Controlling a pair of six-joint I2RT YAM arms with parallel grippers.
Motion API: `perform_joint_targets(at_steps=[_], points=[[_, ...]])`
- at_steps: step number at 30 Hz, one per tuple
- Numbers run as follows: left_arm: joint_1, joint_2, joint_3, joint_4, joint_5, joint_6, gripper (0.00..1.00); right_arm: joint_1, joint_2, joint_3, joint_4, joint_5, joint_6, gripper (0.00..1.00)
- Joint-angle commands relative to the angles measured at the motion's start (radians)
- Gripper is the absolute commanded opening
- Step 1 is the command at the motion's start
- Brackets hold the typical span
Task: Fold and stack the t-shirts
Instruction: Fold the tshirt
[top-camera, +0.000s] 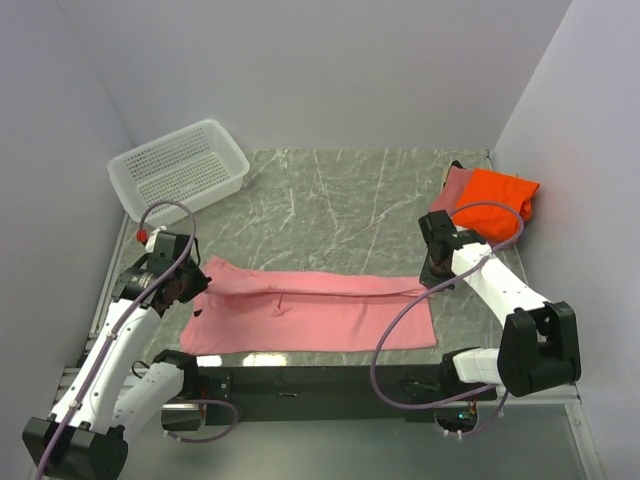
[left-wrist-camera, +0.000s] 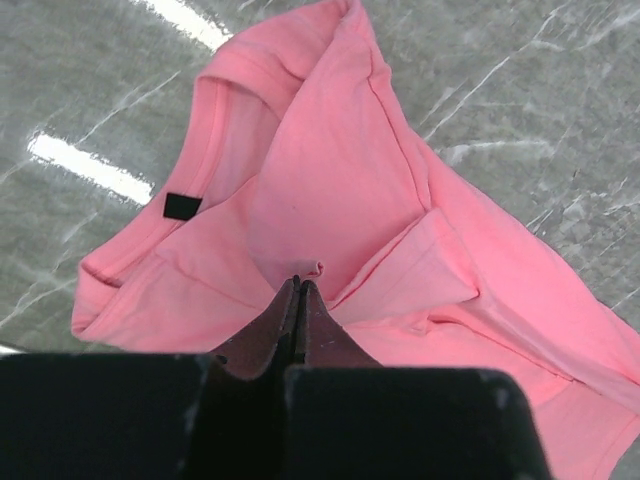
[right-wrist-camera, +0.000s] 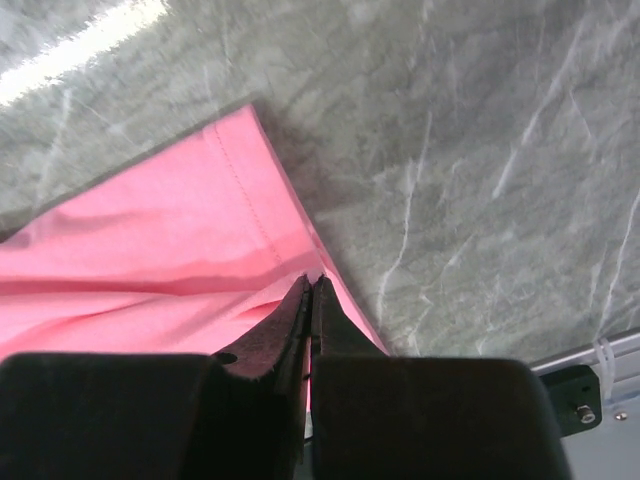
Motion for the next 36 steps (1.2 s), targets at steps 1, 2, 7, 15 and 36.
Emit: perform_joint_targets(at_steps=[1,2,7,15,36], points=[[-0.001,-0.032,-0.004,-0.056,-0.022,-0.033,0.0,0.008,-0.044,-0.022,-0.023,0.047,0.014,0.0],[-0.002,-0.037,-0.004,-0.063,-0.024,-0.035,0.01,0.011,-0.047,-0.027,-0.024,0.049,0.014,0.0],[-0.001,-0.072,-0.013,-0.122,-0.032,-0.059,0.01,0.04,-0.042,-0.018,-0.05,0.069,0.022,0.01],[-0.001,-0.165,0.033,-0.213,-0.048,-0.108,0.46,0.18,-0.087,0.012,-0.185,0.144,0.102,0.41],[-0.025,0.353,0.082,0.319,0.079,-0.005,0.61,0.18,0.151,0.105,0.161,-0.173,0.066,0.45]])
